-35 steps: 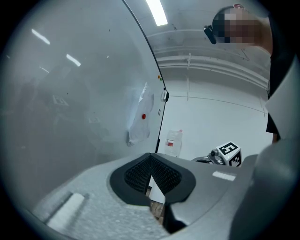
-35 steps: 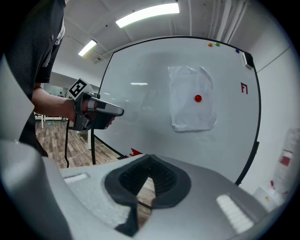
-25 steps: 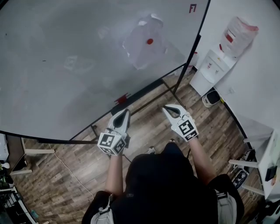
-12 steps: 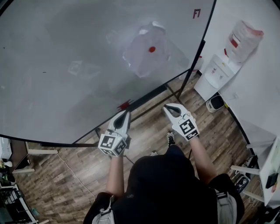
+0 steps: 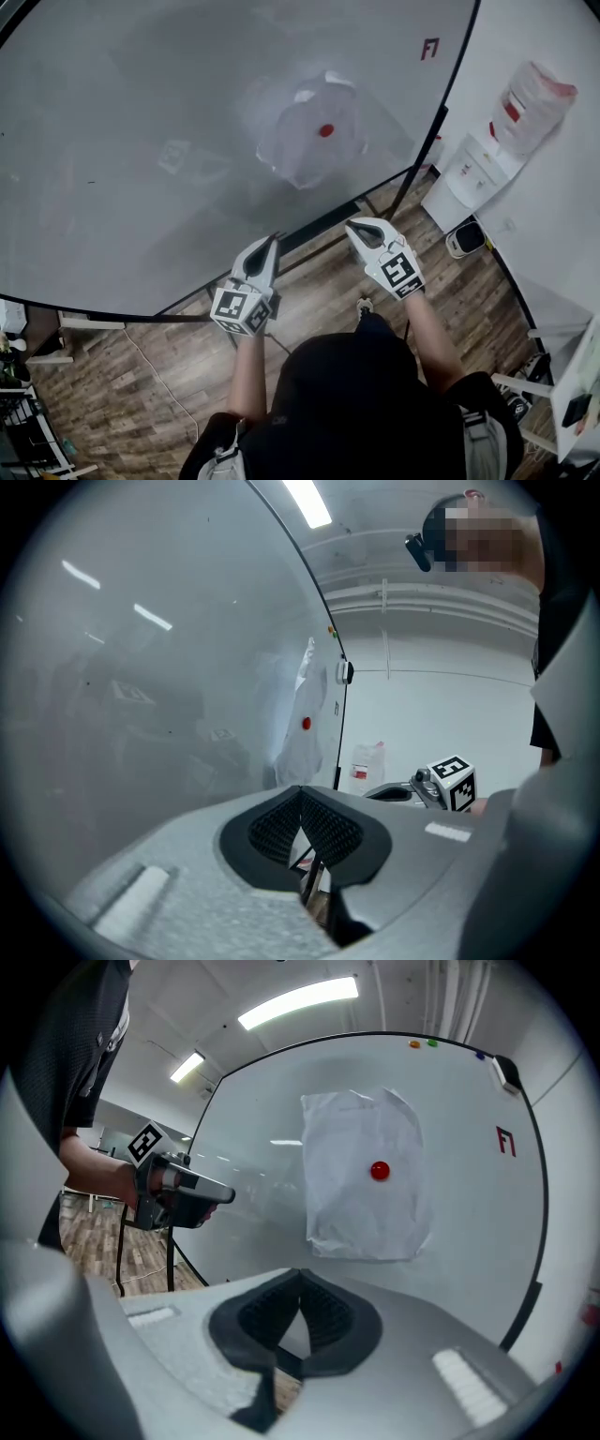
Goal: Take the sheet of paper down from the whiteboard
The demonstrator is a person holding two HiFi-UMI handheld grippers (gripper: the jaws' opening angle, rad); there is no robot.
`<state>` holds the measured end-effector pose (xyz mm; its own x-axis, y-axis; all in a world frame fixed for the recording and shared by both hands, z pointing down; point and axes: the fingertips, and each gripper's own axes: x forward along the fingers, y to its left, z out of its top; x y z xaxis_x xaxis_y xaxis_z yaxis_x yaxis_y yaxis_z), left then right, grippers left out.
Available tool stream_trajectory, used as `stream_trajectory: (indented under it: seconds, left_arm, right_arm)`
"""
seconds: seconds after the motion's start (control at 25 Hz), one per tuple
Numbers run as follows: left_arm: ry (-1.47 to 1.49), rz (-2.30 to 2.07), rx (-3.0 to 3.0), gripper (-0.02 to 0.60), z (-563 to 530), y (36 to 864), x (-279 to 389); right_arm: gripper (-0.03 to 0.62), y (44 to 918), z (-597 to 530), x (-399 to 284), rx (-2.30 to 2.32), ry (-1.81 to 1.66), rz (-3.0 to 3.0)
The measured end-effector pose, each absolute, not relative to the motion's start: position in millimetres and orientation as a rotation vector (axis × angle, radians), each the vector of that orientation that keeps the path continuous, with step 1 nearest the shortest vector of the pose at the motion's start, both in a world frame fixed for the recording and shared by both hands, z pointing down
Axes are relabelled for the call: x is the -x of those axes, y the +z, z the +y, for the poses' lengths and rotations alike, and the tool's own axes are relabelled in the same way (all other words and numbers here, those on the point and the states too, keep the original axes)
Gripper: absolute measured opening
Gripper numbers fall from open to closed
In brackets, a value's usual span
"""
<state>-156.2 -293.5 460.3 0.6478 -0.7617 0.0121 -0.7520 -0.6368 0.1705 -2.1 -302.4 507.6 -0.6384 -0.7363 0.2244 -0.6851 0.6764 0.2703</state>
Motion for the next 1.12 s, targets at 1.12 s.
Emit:
stream_trajectory:
  seconds: [1.12]
  left_arm:
    - [-0.199,-1.421,-2.716,0.012,-377.8,416.1,112.1]
  right_arm:
    - [0.006,420.4,-401.4,-13.0,-1.083,-0.336,-2.795]
